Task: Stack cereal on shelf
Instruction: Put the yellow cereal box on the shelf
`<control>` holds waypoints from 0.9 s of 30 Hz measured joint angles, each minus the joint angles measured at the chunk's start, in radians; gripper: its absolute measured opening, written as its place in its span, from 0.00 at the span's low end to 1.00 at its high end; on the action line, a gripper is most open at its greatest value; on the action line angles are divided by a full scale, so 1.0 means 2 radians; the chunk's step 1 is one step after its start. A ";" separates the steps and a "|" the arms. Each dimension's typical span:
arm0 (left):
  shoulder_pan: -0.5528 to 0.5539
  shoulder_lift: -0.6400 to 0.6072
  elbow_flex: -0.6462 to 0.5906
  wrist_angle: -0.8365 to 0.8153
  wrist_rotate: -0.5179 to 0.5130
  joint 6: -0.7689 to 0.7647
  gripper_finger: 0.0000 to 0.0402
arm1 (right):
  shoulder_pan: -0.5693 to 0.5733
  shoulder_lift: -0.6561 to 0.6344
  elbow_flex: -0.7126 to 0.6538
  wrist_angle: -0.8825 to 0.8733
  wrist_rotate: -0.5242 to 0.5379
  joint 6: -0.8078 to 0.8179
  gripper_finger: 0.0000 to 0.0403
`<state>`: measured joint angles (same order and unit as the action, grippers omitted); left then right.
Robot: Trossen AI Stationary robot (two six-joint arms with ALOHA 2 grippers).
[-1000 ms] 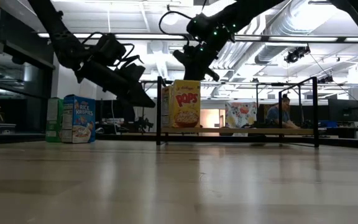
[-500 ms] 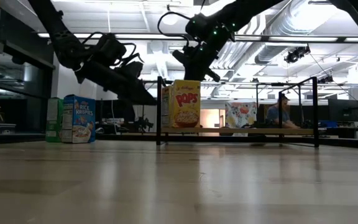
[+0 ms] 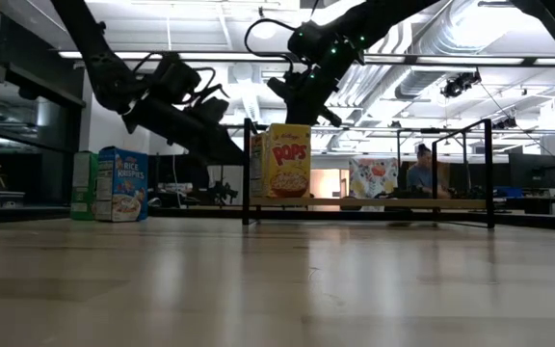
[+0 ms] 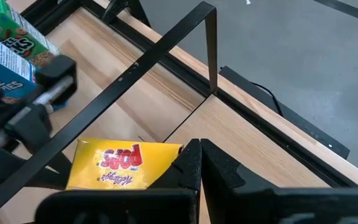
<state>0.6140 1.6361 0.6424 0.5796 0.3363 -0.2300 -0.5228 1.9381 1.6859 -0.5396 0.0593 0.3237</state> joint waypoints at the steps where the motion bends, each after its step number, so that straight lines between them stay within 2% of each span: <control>1: 0.000 0.006 0.004 0.000 0.002 0.002 0.00 | 0.000 0.000 0.000 -0.001 0.000 0.004 0.00; 9: 0.000 0.029 0.027 -0.002 0.023 0.002 0.00 | 0.001 0.000 0.001 -0.018 -0.005 0.006 0.00; 27: 0.007 0.030 0.027 -0.005 0.003 0.012 0.00 | 0.023 0.000 0.001 -0.050 0.000 0.005 0.00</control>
<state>0.6286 1.6951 0.6971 0.5705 0.3429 -0.2070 -0.4777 1.9377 1.6871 -0.6388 0.0597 0.3344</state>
